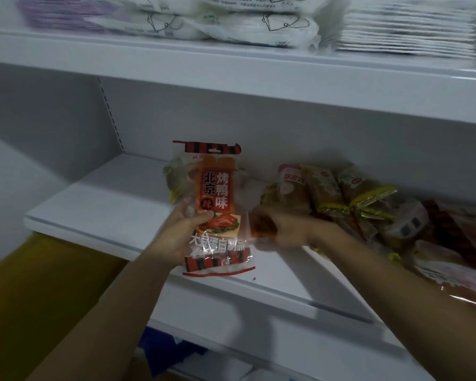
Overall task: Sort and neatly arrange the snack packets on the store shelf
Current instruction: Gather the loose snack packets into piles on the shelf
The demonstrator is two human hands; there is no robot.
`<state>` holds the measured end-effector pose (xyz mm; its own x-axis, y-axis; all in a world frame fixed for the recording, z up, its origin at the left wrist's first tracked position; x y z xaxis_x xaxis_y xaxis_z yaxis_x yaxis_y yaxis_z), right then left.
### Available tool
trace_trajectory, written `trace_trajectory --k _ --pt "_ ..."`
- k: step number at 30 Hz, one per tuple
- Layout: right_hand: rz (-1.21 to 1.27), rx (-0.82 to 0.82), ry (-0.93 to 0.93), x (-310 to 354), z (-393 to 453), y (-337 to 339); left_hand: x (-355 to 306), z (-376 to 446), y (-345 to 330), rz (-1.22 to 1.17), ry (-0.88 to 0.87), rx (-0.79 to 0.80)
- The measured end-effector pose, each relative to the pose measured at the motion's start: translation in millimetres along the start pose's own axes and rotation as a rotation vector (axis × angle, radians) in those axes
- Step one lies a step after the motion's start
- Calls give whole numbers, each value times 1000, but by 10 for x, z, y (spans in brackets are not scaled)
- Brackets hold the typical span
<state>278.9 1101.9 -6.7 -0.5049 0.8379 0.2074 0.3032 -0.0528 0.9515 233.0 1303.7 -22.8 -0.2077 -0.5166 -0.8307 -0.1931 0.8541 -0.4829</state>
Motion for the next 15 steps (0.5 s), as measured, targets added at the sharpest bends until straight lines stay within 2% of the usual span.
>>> trace_trajectory --k 1,2,4,6,11,15 --pt "-136 66 31 6 -4 -134 -19 9 30 5 2 1" --pt "-250 64 31 -16 18 -210 -35 7 46 2 4 3" --pt "-316 -50 40 -33 87 -202 -47 -2 73 -11 12 14" --pt "-204 -196 43 -74 153 -95 -82 -33 119 -16 9 22" --pt "52 -460 -80 -58 -83 564 -307 -61 414 -126 -51 6" --pt "156 -816 -103 35 -418 1190 -322 -26 402 -68 -73 -15"
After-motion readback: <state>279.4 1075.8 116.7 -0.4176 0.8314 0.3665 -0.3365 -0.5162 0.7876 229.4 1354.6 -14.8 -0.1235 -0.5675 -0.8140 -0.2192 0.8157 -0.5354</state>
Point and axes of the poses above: each hand's wrist, its own z-axis towards the middle knuckle, its own y-axis out of the back of the hand, x = y × z, the point moved 9 cm from there along z, towards the middle knuckle, and after that the axes turned 12 degrees about -z, right-handed, at the moved point
